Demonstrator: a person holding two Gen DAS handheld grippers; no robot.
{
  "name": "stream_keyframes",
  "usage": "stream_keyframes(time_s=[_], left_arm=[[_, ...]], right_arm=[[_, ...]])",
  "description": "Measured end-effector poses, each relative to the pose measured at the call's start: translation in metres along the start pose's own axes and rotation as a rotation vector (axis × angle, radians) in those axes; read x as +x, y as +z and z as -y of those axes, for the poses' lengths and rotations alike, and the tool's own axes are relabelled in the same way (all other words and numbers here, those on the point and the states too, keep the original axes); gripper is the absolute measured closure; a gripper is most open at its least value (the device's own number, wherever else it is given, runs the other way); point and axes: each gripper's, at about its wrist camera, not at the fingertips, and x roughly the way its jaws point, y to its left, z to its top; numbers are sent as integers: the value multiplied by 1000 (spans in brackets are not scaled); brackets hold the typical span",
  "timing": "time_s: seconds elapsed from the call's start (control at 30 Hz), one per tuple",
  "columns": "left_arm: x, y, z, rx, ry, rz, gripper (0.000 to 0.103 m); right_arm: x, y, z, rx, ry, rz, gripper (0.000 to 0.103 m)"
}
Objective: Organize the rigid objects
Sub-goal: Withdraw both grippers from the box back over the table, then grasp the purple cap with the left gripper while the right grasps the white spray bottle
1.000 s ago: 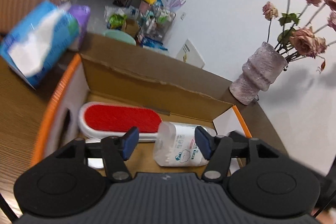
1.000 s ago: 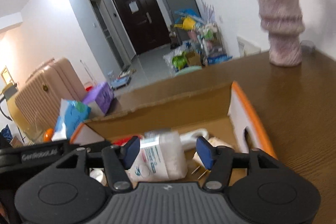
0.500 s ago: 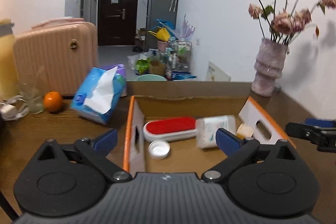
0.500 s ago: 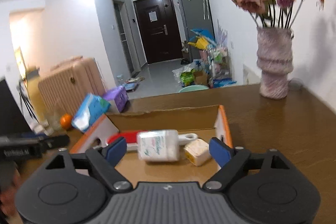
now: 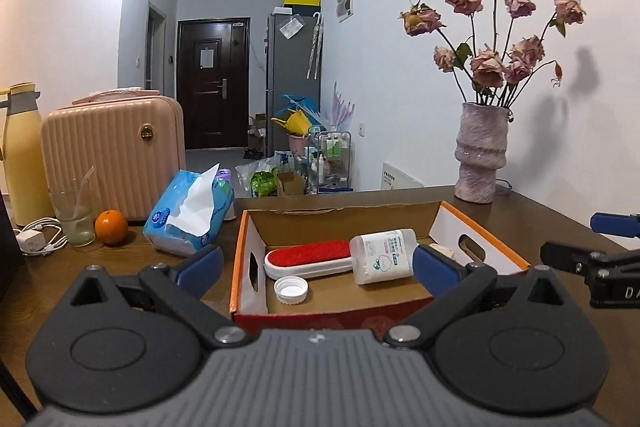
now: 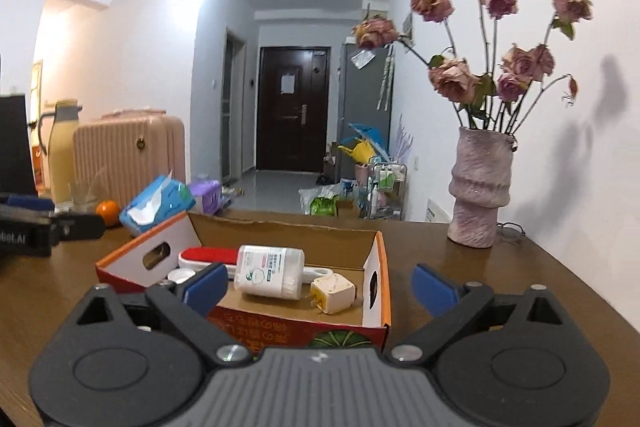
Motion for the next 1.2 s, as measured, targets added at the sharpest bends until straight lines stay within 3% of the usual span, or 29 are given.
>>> stream_keyframes(time_s=[0.2,0.33,0.43,0.63,0.8,0.97,1.2], left_arm=[[-38,-6,-7,1,-6,29,0],[-75,-21,-12,16,-7,67,0],[-104,-39,-19,-1,-31,52,0],[-161,-96,-19,147,-47,64,0],[-192,-130,-22,106,-161,18,0],[-203,-134,-12,121,-180,53,0],[-200,-133,-14,89,-170,29,0]], right_arm=[[-31,-3,-12,32,-19,17,4],[-70,-14,-26,35,-23,32,2],[-106,-30,-37,18,-13,49,1],[-175,-73,-60,37,-54,36,0],[-220,-108,-76,25,-75,11,0],[-230,-135,-71,42,-111,-59,0],[-225,-136,-60,110,-141,-54,0]])
